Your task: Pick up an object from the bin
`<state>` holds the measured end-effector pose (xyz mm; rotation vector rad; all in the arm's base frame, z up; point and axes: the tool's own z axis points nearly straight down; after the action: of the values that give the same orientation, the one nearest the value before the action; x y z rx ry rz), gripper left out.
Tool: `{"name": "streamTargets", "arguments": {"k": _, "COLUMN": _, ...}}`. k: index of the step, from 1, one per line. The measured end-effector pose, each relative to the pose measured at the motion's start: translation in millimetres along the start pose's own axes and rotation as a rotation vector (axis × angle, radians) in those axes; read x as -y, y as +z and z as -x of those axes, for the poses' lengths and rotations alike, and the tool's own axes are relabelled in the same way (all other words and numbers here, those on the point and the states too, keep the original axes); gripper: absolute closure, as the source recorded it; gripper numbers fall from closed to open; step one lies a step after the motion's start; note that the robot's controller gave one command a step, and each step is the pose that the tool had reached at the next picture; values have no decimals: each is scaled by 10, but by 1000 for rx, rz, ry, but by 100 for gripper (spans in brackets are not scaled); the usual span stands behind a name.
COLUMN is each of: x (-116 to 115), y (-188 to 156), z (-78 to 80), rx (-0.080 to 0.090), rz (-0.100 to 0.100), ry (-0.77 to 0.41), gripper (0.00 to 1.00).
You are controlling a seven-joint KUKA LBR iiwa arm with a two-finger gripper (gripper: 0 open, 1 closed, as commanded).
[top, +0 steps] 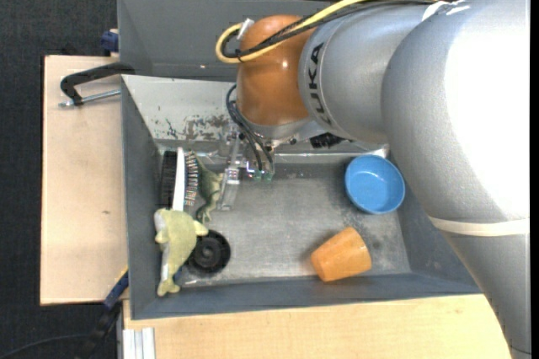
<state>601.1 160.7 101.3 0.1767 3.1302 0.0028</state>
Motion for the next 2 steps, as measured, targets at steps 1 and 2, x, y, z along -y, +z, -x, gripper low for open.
{"name": "streamTargets", "arguments": {"k": 1, "x": 14, "y": 317, "z": 11, "rx": -8, "rz": -2, "ry": -69, "gripper": 0}}
{"name": "streamTargets", "arguments": {"k": 2, "x": -75, "y": 300, "z": -9, "rx": -4, "rz": 1, "ry": -357, "gripper": 0}}
